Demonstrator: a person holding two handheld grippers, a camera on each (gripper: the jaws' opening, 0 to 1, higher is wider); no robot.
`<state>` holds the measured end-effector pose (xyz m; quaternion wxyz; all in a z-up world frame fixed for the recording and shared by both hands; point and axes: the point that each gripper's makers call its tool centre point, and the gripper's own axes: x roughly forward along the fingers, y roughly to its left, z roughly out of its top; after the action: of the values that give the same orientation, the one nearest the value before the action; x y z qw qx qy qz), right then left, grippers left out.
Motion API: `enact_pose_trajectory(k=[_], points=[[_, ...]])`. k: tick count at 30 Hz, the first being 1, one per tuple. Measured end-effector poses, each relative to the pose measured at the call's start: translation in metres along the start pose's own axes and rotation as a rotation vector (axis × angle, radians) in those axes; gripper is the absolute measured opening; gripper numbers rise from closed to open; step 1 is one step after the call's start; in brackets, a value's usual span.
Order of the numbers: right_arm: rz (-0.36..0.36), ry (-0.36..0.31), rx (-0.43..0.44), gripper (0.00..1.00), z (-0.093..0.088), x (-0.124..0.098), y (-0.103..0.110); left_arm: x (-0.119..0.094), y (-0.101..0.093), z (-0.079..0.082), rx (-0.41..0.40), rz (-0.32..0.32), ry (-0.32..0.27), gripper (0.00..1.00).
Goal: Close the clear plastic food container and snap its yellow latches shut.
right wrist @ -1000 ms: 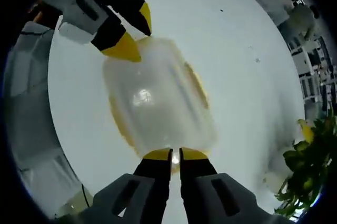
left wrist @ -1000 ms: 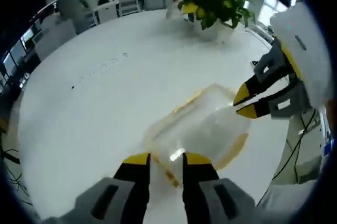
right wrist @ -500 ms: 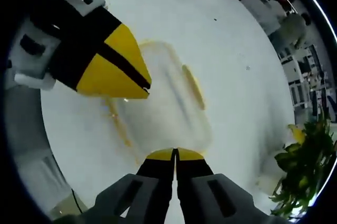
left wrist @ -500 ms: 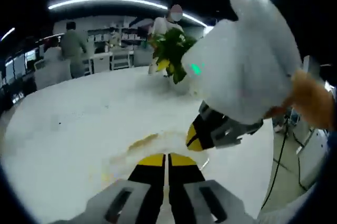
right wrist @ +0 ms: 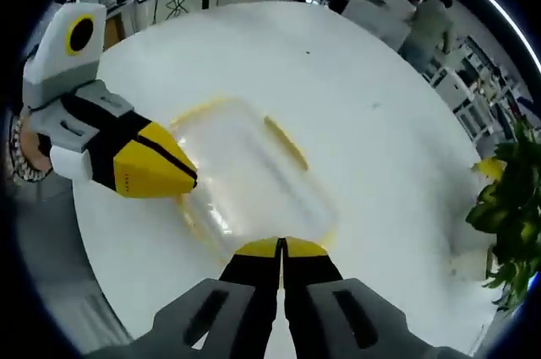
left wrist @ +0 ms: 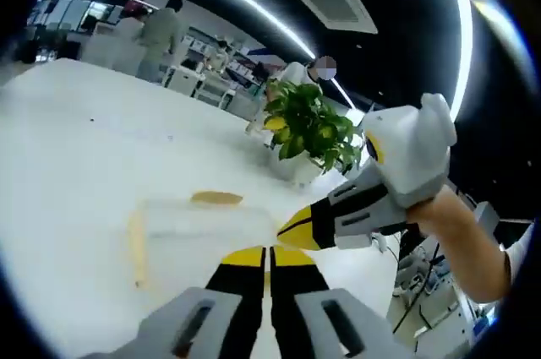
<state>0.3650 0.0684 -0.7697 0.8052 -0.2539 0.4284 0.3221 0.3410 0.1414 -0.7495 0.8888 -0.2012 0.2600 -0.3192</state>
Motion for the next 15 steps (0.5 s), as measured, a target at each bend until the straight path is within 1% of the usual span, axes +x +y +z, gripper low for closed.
enact_pose_trajectory(k=[1,2,3,5,6,7,8,10,11,12,13,15], points=[[-0.001,-0.002,-0.004,0.0,0.0,0.0,0.0,-0.001,0.0,0.008,-0.042,-0.003,-0.063,0.0],[-0.001,-0.005,-0.001,0.0,0.001,0.001,0.001,-0.002,-0.004,0.004,-0.09,-0.038,-0.047,0.0],[-0.004,-0.005,0.01,0.0,0.001,0.001,0.001,-0.003,-0.004,0.002,-0.103,-0.049,-0.036,0.0],[-0.006,-0.003,0.02,0.0,0.001,0.001,0.001,-0.003,0.0,0.002,-0.103,-0.047,-0.032,0.0],[-0.005,0.001,0.026,0.0,0.001,0.001,0.001,-0.003,0.002,-0.006,-0.107,-0.029,0.008,0.0],[-0.002,0.002,0.028,0.0,0.001,0.002,0.001,-0.003,0.005,-0.012,-0.078,-0.018,0.035,0.0],[0.009,0.004,0.041,0.0,0.001,0.001,0.0,-0.002,0.005,-0.014,-0.061,-0.014,0.038,0.0],[0.047,-0.01,0.126,0.0,0.002,0.001,0.002,-0.003,0.003,-0.013,-0.089,-0.03,0.035,0.0],[0.063,-0.008,0.172,0.0,0.001,0.001,0.001,-0.003,-0.005,-0.006,-0.136,-0.068,0.001,0.0],[0.074,-0.017,0.193,0.0,0.002,0.001,-0.001,-0.003,-0.009,-0.002,-0.159,-0.091,-0.012,0.0],[0.075,-0.019,0.185,0.0,0.002,0.001,-0.002,-0.004,-0.008,-0.002,-0.146,-0.083,-0.01,0.0],[0.077,-0.023,0.194,0.0,0.001,0.001,-0.001,-0.005,-0.008,0.002,-0.12,-0.071,-0.023,0.0]])
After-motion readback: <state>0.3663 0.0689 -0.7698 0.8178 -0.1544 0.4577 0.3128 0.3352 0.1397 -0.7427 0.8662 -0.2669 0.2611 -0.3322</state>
